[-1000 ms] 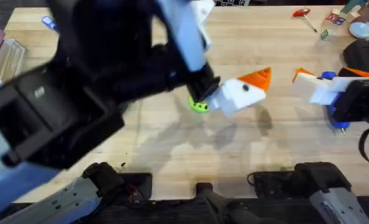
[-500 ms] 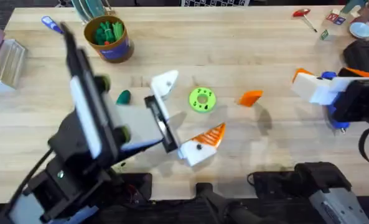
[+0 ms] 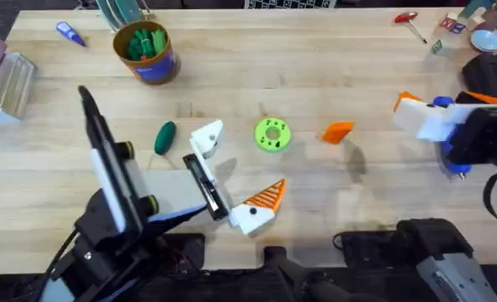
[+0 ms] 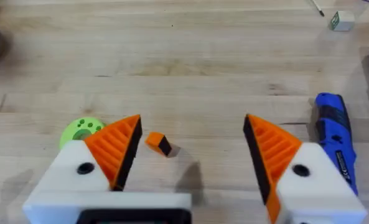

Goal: Pick up the gripper from the table and insert it into the empty holder that is missing its gripper. Then pick up a screw, insert it into the mounting hole, and use the screwdriver to tighten it. Finally, clean up the table by picking up the vegetable and placing it into the bucket.

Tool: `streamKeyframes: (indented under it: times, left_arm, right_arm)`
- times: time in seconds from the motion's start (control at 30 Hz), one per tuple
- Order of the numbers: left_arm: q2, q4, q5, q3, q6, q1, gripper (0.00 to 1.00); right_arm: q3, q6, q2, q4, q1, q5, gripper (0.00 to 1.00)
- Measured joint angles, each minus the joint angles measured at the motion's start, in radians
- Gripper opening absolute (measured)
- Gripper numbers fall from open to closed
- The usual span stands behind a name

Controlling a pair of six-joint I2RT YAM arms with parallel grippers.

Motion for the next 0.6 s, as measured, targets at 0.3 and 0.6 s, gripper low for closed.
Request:
streamKeyframes:
  times: [0.3,0.6]
  left_arm:
    - [-0.001,-0.031,-0.004,-0.013,-0.010,0.000,0.986]
    - [-0.001,-0.031,-0.004,-0.013,-0.010,0.000,0.986]
  right_arm:
    - [0.000,0.000,0.000,0.000,0.000,0.000,0.991]
    - [0.000,0.000,0.000,0.000,0.000,0.000,0.991]
